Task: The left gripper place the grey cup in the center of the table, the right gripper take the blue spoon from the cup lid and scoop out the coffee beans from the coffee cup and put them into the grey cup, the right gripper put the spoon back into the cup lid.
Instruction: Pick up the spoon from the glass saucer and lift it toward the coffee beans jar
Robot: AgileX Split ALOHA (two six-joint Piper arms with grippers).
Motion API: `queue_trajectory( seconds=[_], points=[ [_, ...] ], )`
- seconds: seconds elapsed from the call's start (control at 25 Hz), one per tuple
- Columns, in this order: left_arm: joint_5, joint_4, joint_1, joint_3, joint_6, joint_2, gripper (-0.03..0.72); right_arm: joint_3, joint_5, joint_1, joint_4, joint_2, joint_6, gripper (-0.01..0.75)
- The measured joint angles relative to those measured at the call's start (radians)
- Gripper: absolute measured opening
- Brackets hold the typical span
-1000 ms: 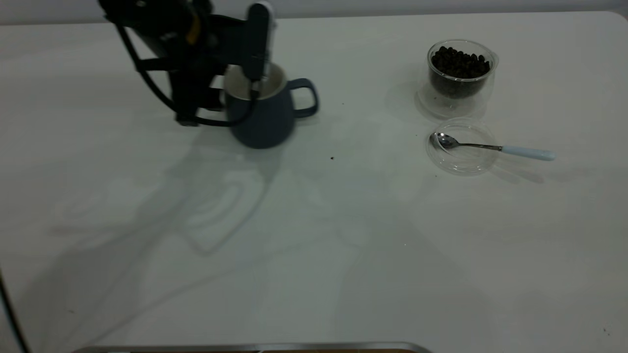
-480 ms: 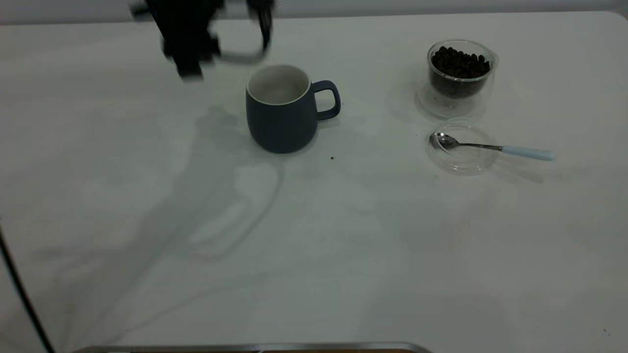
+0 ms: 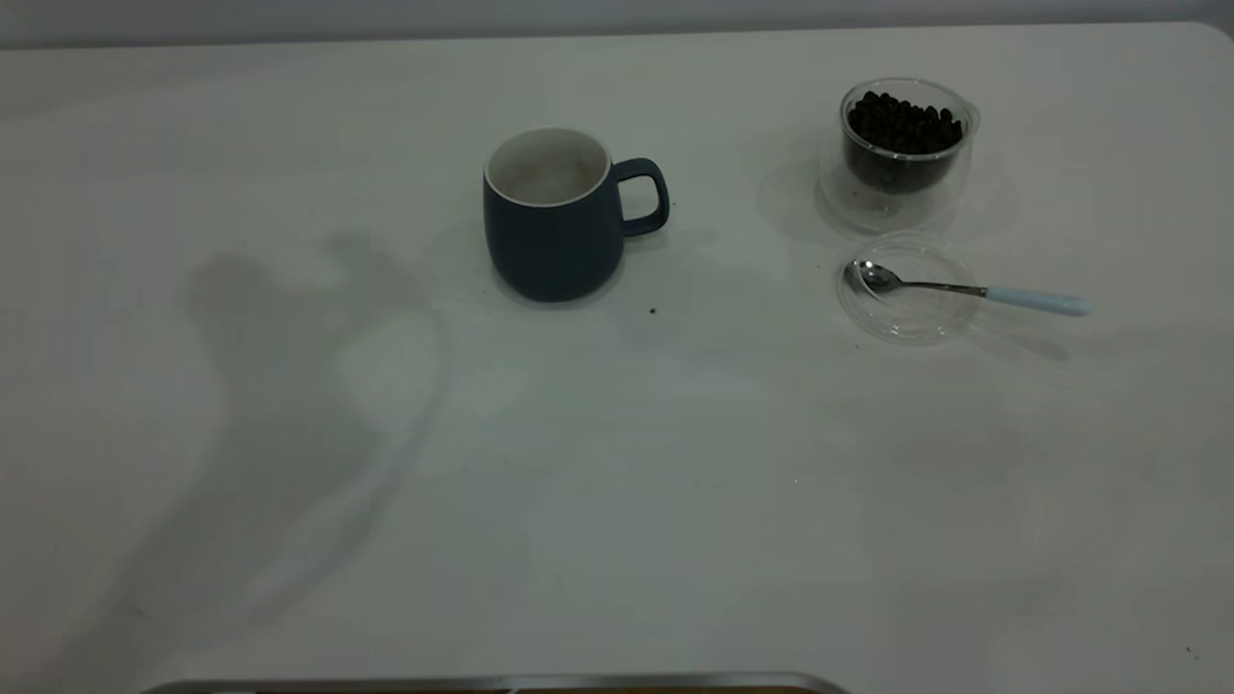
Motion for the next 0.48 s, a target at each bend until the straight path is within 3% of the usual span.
queue_trajectory(
  seconds=[0.24,0.48],
  points=[
    [0.254,-0.085,0.000,0.000,-0.026,-0.208,0.548,0.000,0.000,0.000,0.000,0.000,-0.001,0.240],
    [0.273,-0.275,0.000,0.032,-0.037,-0.479,0.548,0.000,0.000,0.000,0.001,0.000,-0.001,0.240]
  ],
)
